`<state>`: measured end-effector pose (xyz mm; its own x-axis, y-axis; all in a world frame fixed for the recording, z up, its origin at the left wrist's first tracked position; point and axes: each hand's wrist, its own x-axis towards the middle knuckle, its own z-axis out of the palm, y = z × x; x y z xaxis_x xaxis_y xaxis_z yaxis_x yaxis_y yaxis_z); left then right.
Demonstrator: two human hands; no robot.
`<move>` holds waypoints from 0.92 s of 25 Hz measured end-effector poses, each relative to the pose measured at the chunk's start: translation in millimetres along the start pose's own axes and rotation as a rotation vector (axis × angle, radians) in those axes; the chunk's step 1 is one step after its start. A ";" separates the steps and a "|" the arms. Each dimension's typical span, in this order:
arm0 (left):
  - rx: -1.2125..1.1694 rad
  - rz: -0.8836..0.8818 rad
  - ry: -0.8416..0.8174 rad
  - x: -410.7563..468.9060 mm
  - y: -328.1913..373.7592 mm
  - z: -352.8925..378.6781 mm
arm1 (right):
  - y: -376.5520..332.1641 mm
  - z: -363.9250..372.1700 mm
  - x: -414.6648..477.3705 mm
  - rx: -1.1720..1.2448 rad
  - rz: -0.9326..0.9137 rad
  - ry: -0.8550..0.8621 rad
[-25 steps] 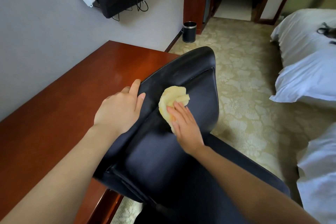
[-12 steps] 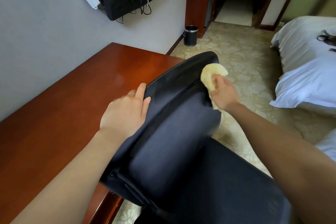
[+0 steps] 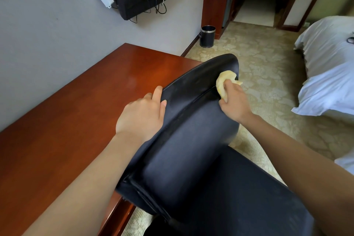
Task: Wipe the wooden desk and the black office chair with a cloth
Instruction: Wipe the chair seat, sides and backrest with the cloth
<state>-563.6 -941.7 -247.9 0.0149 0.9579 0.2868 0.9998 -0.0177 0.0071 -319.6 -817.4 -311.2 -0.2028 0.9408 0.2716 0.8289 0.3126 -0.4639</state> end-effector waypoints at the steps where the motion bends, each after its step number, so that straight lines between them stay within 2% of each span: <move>1: -0.010 0.002 0.000 0.3 -0.1 -0.2 | -4.6 1.5 -5.5 -0.023 -0.054 0.016; 6: -0.052 -0.004 -0.017 0.3 0.2 -3.3 | -30.1 7.3 -35.3 -0.059 -0.257 0.056; 14: -0.073 -0.012 -0.022 -2.4 1.4 -5.5 | -52.8 10.4 -61.3 -0.154 -0.495 -0.094; 19: -0.058 -0.009 -0.018 -4.2 1.0 -6.4 | -57.9 18.2 -71.6 -0.222 -0.831 0.005; 21: -0.057 -0.009 -0.021 -4.0 0.1 -6.1 | -48.2 15.7 -62.9 -0.307 -0.831 0.018; 23: -0.064 -0.015 -0.029 -3.6 0.1 -6.0 | -34.3 9.3 -50.4 -0.377 -0.752 0.019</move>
<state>-563.7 -946.9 -243.2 0.0012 0.9662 0.2579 0.9971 -0.0207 0.0728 -342.6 -874.3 -316.8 -0.7647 0.4960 0.4114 0.5959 0.7872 0.1586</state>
